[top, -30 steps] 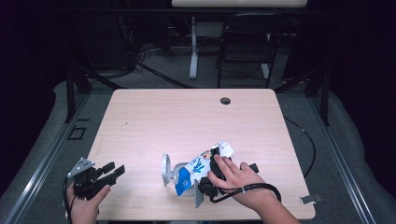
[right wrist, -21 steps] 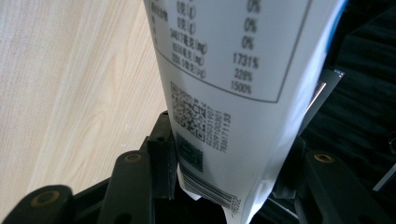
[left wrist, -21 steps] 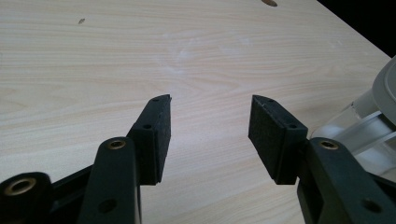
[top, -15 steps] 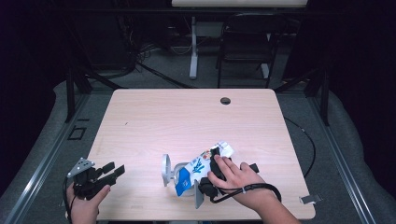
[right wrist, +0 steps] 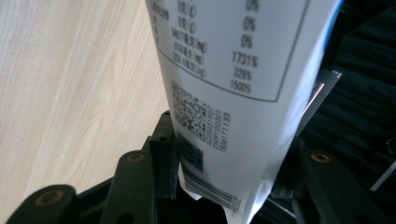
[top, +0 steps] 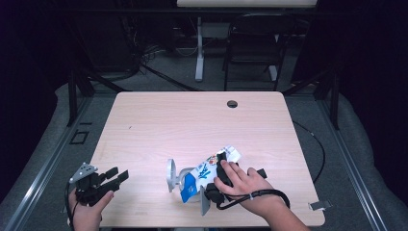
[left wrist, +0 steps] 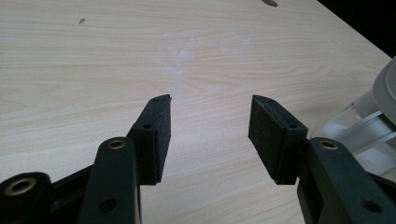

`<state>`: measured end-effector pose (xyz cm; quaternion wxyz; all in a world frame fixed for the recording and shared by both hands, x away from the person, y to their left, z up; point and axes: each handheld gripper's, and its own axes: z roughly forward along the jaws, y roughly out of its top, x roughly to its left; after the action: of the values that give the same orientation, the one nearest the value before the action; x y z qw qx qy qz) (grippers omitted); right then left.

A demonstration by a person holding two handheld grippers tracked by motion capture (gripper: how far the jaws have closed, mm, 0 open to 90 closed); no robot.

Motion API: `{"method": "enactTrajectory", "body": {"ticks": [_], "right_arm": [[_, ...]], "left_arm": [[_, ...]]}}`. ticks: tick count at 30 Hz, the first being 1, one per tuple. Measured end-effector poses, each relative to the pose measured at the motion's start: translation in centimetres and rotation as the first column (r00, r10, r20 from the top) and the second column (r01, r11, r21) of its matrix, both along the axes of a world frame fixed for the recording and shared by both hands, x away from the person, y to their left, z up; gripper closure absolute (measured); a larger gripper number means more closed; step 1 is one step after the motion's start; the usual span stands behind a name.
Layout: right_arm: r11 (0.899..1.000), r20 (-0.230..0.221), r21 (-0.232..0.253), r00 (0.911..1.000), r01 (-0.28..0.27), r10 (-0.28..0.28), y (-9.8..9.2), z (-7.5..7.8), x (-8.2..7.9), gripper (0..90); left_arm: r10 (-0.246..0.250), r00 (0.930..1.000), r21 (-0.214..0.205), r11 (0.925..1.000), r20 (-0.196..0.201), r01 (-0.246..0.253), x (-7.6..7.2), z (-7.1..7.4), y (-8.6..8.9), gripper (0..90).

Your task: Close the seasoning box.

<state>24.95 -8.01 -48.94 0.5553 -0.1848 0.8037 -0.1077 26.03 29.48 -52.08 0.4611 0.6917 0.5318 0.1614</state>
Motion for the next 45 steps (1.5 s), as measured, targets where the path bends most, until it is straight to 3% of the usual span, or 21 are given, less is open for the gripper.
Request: {"method": "enactTrajectory", "body": {"ticks": [21, 45], "right_arm": [[1.0, 0.015, -0.014, 0.9999, 0.003, -0.003, 0.14, 0.14, -0.19, 57.9], [1.0, 0.0, 0.01, 1.0, -0.008, 0.008, 0.16, 0.22, -0.17, 59.4]], "left_arm": [[0.002, 1.0, 0.0, 1.0, -0.002, -0.002, 0.02, -0.03, 0.05, 49.6], [0.006, 1.0, -0.003, 1.0, -0.001, -0.006, 0.03, -0.09, 0.09, 49.5]]}}
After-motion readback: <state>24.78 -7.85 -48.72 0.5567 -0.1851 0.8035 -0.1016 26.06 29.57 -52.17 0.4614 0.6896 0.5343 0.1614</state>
